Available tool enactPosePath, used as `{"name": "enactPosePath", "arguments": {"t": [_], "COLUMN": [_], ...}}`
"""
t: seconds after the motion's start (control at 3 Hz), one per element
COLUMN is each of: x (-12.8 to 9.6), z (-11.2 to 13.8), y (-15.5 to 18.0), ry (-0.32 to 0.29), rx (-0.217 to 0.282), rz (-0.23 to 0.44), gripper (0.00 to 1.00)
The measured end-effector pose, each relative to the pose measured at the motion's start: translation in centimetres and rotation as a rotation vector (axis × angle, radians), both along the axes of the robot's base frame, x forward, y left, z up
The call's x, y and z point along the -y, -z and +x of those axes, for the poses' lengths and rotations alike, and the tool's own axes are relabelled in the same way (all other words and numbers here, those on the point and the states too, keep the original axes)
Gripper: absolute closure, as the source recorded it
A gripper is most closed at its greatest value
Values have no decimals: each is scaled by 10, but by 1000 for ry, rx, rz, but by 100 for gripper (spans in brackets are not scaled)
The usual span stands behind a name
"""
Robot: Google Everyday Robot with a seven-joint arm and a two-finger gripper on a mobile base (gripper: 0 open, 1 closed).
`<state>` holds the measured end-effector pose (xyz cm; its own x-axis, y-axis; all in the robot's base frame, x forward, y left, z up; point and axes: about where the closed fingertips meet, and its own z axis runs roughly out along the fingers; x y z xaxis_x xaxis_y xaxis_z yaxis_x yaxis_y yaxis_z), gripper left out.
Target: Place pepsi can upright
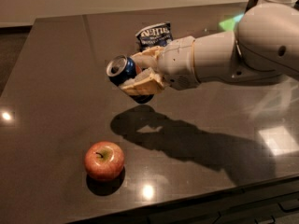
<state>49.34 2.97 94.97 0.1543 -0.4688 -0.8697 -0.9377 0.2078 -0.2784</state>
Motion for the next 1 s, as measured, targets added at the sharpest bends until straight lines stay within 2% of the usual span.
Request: {"name": "enactPosePath", "arguments": {"t": [0.33,0.67,1.0], "x": [2,8,14], "z": [14,27,37], "y": [4,11,18], "ry": [56,108,168], "rx": [25,6,-47], "rz": [108,176,216], "gripper": [100,100,100]}}
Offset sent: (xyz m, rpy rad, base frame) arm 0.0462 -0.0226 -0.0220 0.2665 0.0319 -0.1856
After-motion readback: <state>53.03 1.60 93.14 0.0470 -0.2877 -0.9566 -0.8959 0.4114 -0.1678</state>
